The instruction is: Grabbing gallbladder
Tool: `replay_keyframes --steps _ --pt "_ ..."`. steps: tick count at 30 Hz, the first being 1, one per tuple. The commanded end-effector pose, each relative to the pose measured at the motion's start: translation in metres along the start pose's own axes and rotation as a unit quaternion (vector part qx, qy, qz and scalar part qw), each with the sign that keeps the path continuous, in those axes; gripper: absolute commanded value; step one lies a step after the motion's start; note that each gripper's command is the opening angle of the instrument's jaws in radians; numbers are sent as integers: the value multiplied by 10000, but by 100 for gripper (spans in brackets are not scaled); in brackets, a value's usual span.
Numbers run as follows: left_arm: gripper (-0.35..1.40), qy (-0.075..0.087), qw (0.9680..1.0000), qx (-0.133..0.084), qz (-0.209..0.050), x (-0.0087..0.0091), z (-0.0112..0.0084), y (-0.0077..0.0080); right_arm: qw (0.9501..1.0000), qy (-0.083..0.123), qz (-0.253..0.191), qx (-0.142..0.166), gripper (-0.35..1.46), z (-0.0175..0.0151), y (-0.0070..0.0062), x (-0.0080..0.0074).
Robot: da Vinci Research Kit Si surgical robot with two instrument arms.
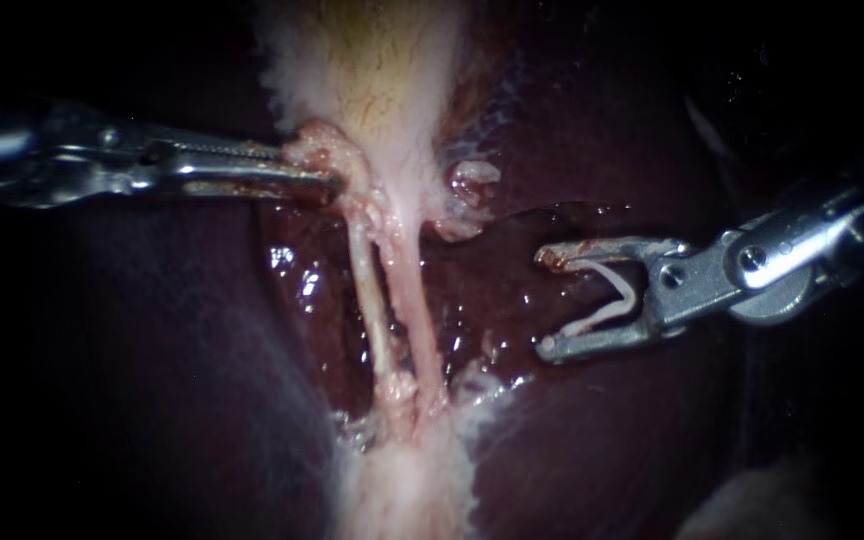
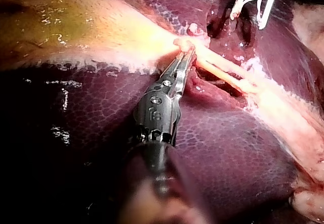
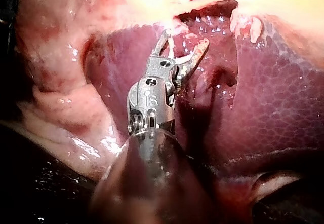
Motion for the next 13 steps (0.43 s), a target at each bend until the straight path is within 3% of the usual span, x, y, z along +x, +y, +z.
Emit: replay_keyframes --steps 1,13 --pt "-35 16 10000 18 -5 -1 -1 -1 10000 1 0 1 49 0 0 0" --pt "-35 12 10000 86 -27 -7 3 -4 10000 1 -1 1 49 0 0 0"
